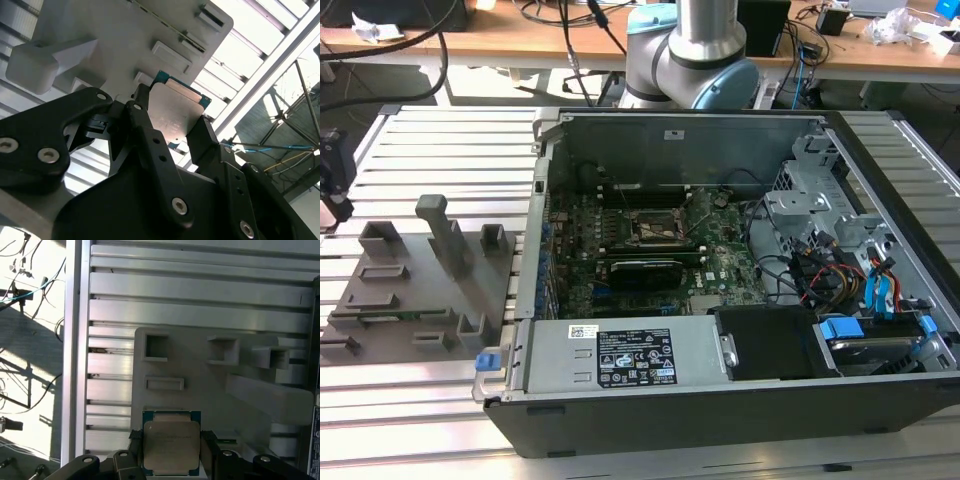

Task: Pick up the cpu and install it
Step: 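Pick up the cpu and move it towards the insertion slot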

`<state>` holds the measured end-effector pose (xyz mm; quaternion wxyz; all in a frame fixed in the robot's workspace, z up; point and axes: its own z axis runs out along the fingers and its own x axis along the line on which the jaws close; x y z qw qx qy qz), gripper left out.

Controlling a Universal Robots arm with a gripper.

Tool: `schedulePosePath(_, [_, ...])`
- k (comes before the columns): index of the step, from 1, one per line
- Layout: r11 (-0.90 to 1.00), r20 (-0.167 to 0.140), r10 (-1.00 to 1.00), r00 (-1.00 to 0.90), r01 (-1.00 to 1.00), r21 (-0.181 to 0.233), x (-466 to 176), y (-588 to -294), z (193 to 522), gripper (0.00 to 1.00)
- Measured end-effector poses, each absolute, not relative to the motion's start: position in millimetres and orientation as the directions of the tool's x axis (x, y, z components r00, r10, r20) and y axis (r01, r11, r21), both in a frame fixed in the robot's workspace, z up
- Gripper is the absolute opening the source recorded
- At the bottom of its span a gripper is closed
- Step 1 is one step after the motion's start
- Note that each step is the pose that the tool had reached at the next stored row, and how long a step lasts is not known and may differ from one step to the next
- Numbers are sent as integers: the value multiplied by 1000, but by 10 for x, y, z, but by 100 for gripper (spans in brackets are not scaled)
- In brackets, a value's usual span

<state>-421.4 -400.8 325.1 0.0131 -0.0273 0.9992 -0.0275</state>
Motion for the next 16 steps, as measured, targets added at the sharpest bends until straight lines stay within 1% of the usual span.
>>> schedulePosePath(16, [997, -25, -55, -998, -54, -56, -4213, -4008, 3481, 55])
